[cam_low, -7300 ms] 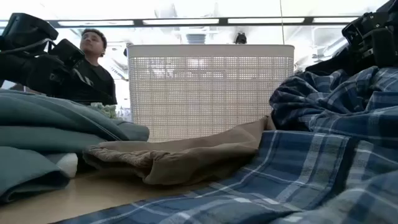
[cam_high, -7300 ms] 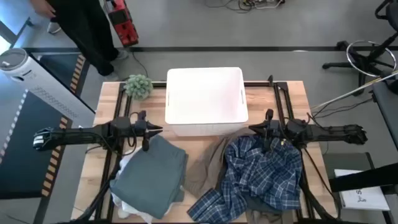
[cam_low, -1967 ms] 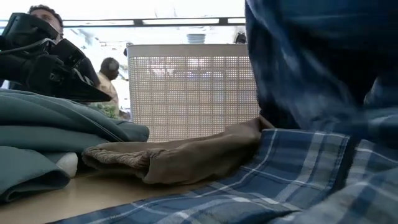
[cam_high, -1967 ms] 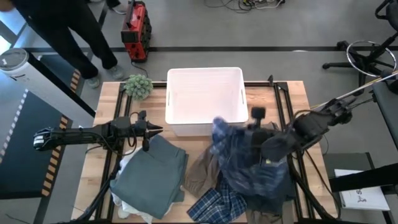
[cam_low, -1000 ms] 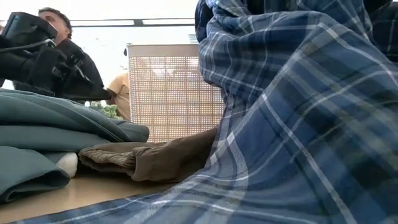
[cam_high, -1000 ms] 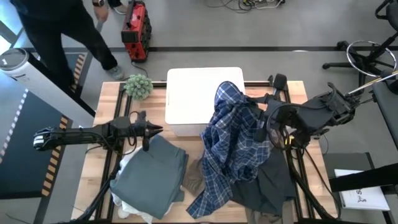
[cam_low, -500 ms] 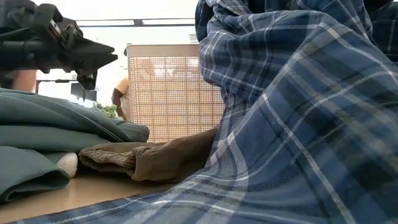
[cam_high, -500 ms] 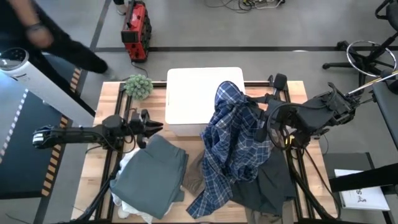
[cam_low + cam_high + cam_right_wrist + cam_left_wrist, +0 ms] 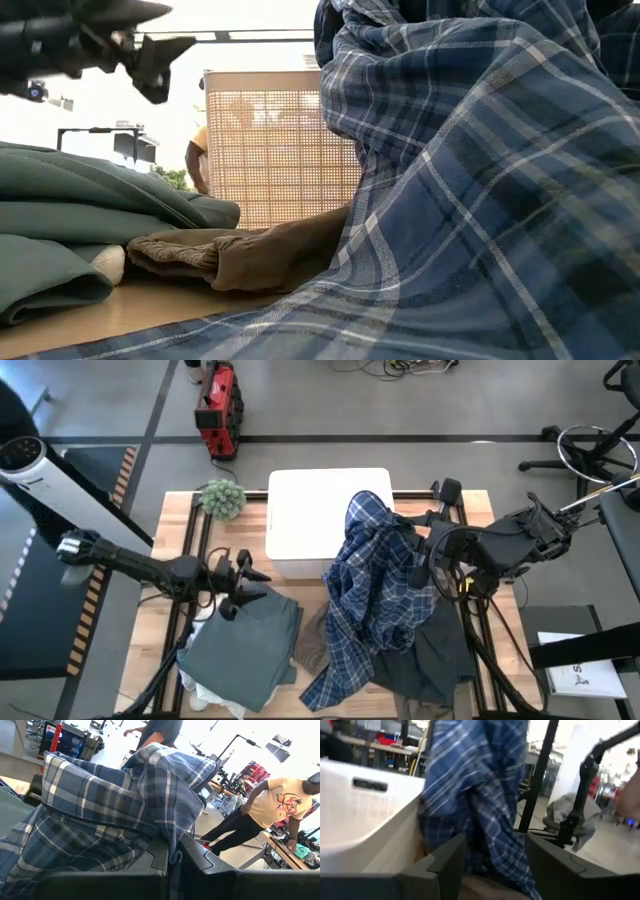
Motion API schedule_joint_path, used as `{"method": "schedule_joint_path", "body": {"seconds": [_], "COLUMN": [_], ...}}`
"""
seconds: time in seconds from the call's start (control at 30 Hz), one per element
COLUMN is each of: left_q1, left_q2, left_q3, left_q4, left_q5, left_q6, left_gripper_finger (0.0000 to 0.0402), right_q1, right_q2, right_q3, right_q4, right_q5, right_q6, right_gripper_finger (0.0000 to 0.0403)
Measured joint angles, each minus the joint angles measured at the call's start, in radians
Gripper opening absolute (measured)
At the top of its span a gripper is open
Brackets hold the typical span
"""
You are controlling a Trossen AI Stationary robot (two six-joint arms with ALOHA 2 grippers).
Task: Sort clothes
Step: Put the blue shirt into the white bin
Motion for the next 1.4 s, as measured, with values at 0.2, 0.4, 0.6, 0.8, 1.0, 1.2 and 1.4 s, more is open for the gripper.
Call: {"method": "schedule_joint_path", "body": {"seconds": [0.2,0.4,0.6,0.8,1.0,1.2,1.4], "left_q1": [-0.14,-0.161,-0.161,-0.16,-0.159,-0.165,-0.21], "left_q2": [0.199,0.463,0.721,0.914,1.003,0.984,0.946], "left_q3": [0.214,0.413,0.606,0.762,0.829,0.821,0.82], "left_q4": [-0.097,-0.176,-0.171,-0.173,-0.173,-0.204,-0.243], "left_q5": [-0.138,-0.192,-0.19,-0.234,-0.365,-0.385,-0.399], "left_q6": [0.166,0.164,0.144,0.142,0.119,0.065,0.079], "left_gripper_finger": [0.018,0.0191,0.0221,0.0243,0.0254,0.0251,0.0247], "right_q1": [0.0,0.0,0.0,0.0,0.0,0.0,0.0], "right_q2": [0.0,0.0,0.0,0.0,-0.001,-0.001,-0.001], "right_q3": [0.0,0.0,0.0,0.0,0.0,0.0,0.0], "right_q4": [0.0,0.0,0.0,0.0,0.0,0.0,0.0], "right_q5": [0.0,0.0,0.0,-0.001,-0.015,-0.027,-0.027], "right_q6": [0.0,0.001,0.001,0.002,0.001,0.002,0.002], "right_gripper_finger": [0.0002,0.0002,0.0002,0.0002,0.0002,0.0002,0.0002]}}
